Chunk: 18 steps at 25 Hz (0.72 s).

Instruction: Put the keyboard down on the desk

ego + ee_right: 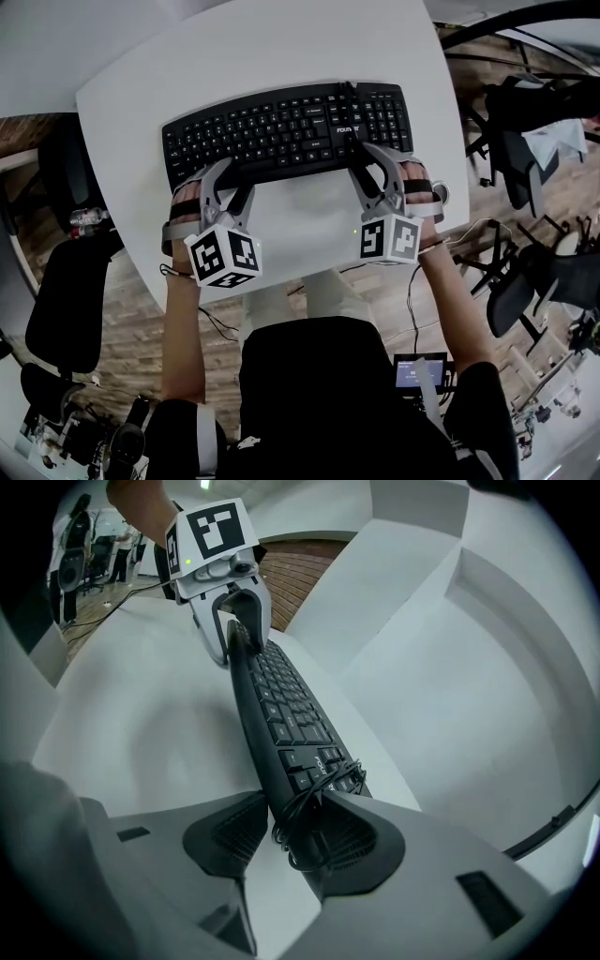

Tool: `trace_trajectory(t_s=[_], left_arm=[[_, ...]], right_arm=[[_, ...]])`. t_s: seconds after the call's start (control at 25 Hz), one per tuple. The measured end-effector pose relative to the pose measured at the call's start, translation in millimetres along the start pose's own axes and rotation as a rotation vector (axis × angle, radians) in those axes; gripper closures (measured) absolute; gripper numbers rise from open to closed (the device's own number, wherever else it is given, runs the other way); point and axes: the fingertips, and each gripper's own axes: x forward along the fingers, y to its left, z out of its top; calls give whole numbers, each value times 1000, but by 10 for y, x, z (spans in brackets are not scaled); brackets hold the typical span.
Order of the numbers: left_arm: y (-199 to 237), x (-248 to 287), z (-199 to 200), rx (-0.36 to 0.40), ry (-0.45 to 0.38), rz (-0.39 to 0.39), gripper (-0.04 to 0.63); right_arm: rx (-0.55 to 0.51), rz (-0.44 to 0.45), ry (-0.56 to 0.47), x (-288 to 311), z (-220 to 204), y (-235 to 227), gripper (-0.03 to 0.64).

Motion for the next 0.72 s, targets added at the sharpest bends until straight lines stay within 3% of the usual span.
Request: trace_trajectory(t_s=[0.36,0.72], left_arm=[[-37,67,-8,-23,3,-24,348],[-109,85,-4,-34,11,-50,347]], right_arm=[[-55,11,22,128,-73,20,403],[91,117,9,135,-108,128,397]])
